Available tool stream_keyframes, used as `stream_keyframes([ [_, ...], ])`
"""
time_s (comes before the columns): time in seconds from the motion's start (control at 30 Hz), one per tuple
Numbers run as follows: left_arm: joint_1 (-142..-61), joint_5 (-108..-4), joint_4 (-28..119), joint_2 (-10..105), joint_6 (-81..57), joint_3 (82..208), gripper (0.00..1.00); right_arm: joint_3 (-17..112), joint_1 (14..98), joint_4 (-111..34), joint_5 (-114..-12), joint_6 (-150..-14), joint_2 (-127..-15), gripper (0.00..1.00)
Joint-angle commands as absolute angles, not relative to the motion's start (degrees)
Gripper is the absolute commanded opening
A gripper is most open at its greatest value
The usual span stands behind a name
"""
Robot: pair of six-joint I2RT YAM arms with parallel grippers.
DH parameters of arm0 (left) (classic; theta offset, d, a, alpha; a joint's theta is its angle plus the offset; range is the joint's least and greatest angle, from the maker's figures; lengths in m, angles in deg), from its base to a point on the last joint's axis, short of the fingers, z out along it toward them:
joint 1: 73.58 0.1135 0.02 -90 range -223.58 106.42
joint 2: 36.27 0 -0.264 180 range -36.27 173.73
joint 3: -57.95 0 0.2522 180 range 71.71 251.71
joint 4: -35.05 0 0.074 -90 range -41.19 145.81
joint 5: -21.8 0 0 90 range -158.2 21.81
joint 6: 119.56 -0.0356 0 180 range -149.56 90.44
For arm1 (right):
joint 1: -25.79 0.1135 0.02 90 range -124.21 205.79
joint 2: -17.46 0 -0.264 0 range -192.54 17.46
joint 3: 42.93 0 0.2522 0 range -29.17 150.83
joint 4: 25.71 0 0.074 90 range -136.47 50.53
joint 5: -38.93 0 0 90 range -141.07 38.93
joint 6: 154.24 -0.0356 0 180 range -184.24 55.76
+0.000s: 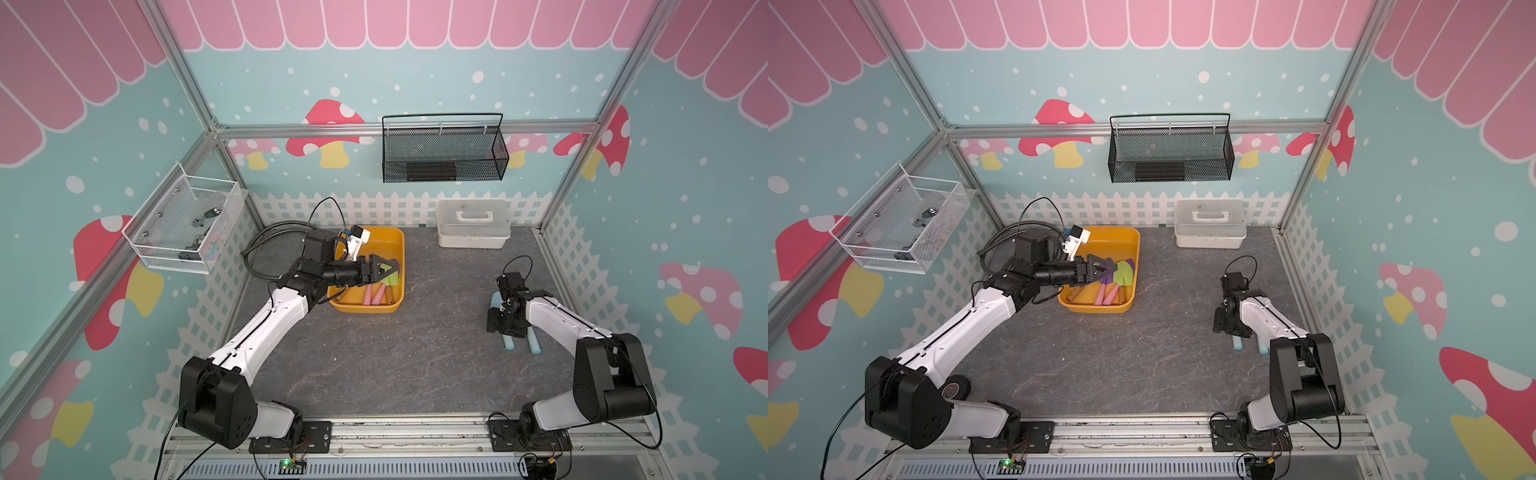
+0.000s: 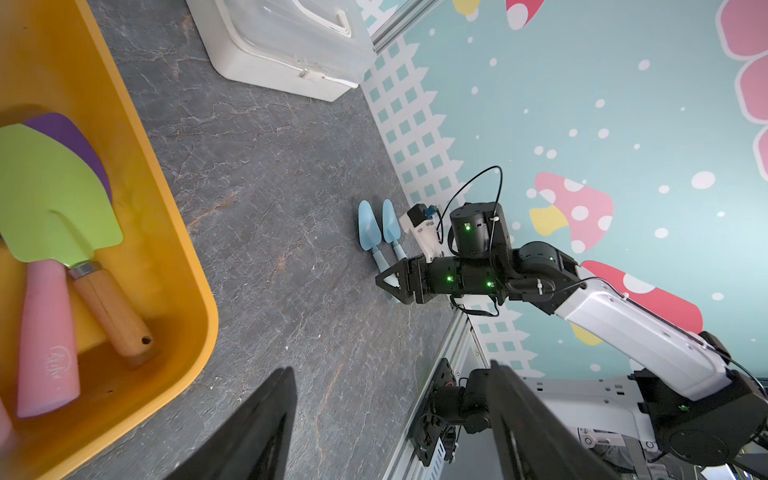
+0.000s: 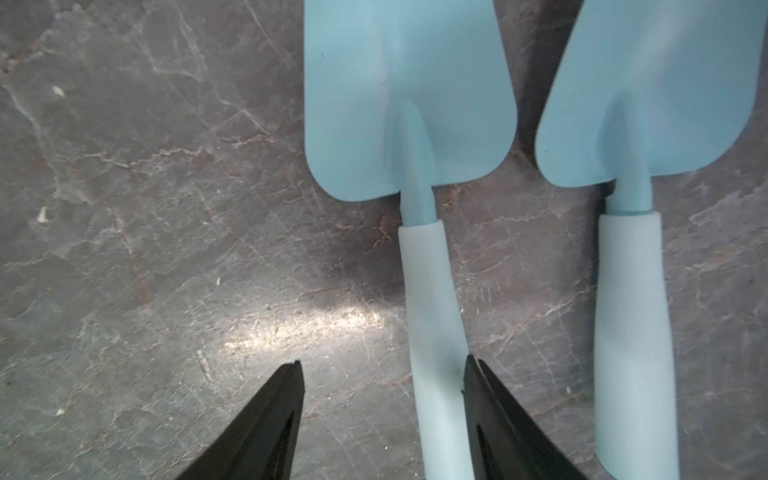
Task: Put the shovel into the storage box
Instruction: Pick up the shovel from the center of the board.
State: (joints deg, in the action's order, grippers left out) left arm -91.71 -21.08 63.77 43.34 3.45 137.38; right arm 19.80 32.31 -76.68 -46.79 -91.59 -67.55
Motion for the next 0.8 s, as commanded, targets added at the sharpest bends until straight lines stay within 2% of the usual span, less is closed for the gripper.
stream_keyframes([
  [0.0,-91.9,-21.8,62.0,42.2,3.8,136.0,0.76,18.8,31.3,-75.6,-48.0,-90.6,-68.3,0.63],
  [0.17,-91.9,-22.0,61.9,41.5,4.0,135.1,0.76,18.1,30.2,-74.9,-49.0,-90.4,-69.9,0.60],
  [0.3,-91.9,-22.3,61.9,40.7,3.8,134.9,0.76,17.9,29.7,-74.5,-50.1,-90.3,-71.4,0.53],
  [0.4,-91.8,-22.3,62.0,40.3,3.8,134.9,0.76,17.9,29.6,-74.4,-50.4,-90.2,-72.3,0.44],
  [0.57,-91.8,-22.4,62.0,40.1,3.7,135.1,0.76,17.8,29.5,-74.2,-51.4,-89.9,-73.1,0.18],
  [0.77,-91.8,-22.7,61.9,41.3,3.6,135.4,0.76,18.1,29.5,-74.6,-52.0,-89.5,-72.5,0.05],
])
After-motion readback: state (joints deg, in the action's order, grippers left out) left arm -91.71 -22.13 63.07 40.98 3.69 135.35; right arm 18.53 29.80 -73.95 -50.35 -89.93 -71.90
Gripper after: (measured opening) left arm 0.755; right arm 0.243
